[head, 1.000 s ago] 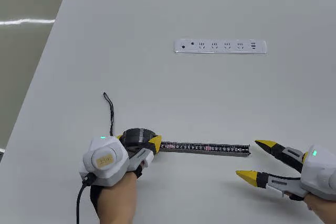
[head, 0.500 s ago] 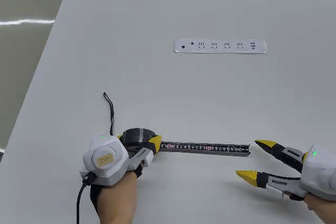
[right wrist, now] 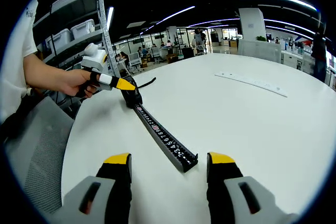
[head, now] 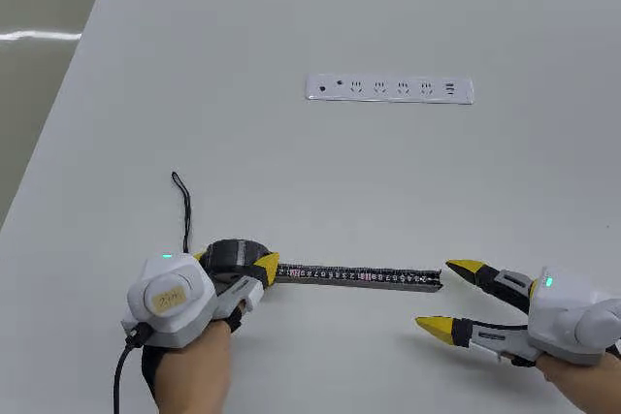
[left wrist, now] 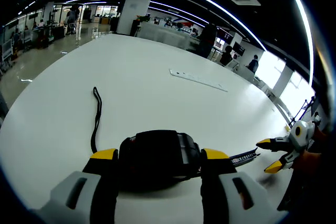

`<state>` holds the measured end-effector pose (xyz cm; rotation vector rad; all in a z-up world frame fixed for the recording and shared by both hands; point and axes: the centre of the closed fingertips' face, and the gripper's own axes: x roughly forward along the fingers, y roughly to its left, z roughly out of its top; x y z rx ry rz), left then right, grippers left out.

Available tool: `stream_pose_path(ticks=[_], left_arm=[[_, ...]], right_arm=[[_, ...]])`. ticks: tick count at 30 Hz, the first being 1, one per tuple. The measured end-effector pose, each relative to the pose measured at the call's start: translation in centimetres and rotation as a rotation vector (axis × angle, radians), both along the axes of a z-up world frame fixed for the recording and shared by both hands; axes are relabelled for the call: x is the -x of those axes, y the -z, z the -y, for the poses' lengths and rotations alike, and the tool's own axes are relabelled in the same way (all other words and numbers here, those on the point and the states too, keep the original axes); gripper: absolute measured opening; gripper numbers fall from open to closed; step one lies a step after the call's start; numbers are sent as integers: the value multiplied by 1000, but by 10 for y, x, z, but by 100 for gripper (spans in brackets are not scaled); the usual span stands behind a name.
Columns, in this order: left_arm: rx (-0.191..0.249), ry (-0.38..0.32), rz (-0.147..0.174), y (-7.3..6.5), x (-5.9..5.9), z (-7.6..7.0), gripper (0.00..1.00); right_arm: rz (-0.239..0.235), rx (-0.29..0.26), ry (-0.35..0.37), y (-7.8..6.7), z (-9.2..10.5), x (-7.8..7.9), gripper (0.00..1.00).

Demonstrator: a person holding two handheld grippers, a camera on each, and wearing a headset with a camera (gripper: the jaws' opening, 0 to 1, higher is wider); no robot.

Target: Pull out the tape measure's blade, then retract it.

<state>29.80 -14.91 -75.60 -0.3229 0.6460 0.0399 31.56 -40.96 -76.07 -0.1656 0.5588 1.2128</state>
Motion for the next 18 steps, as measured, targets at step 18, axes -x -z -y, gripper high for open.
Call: stream_pose_path(ticks=[18], left_arm=[[12, -12, 0, 1, 1, 0, 61]], right_arm=[[81, 53, -132, 15, 4, -9, 43]])
